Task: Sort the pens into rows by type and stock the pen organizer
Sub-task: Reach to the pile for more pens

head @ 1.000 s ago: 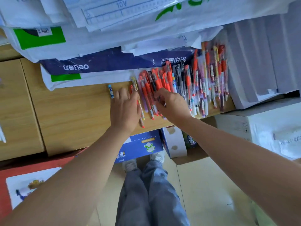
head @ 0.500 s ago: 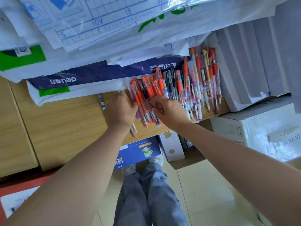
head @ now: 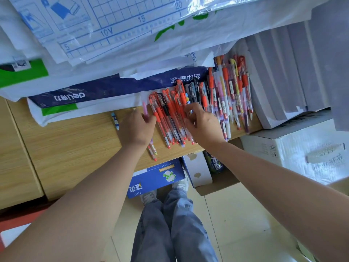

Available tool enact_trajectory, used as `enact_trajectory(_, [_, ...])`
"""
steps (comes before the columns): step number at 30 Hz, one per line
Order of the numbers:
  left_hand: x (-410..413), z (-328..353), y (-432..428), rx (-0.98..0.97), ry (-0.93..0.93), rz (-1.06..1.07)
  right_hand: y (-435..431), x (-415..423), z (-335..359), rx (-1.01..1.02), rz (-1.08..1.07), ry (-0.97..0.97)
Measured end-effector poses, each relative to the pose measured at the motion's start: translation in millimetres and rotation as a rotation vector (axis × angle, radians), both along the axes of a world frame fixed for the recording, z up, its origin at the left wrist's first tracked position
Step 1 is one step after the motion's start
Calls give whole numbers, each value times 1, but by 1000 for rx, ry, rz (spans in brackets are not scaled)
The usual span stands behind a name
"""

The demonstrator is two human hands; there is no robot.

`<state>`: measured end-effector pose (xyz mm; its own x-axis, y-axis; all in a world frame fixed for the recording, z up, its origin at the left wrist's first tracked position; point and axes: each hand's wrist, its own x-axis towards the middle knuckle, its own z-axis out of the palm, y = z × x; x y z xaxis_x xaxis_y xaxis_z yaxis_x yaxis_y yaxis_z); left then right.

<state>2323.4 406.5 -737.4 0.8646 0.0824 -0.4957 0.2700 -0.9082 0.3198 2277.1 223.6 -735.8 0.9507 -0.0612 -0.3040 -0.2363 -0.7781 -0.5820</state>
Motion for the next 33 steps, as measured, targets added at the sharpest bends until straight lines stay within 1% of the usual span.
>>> enact_trajectory(4, [-5,4,3,-116,-15,21,16,3,-2,-3,-29,34])
enact_trajectory(6, [-5,5,5,-138,-21,25,26,5,-3,13,-30,45])
enact_trajectory(10, [-8,5,9,-143,-44,-13,34,5,-3,77,49,22])
enact_trajectory(13, [-11,5,9,-181,-49,-28,23,3,-5,61,-43,-29])
enact_trajectory(14, [-12,5,8,-196,-44,-26,21,2,-5,72,-49,-23])
enact_trajectory(18, [-12,6,7,-237,-15,9,24,3,-4,143,47,66])
enact_trajectory(21, [-12,9,10,-280,15,21,23,4,-3,178,20,83])
enact_trajectory(23, [-13,12,12,-295,18,20,18,3,-5,132,-44,20])
enact_trajectory(25, [-14,15,14,-296,13,22,13,0,-7,74,-123,17])
enact_trajectory(29, [-16,17,13,-316,20,24,18,-4,-7,33,-52,55])
enact_trajectory(33, [-16,18,12,-337,33,20,28,2,-8,-12,-45,114])
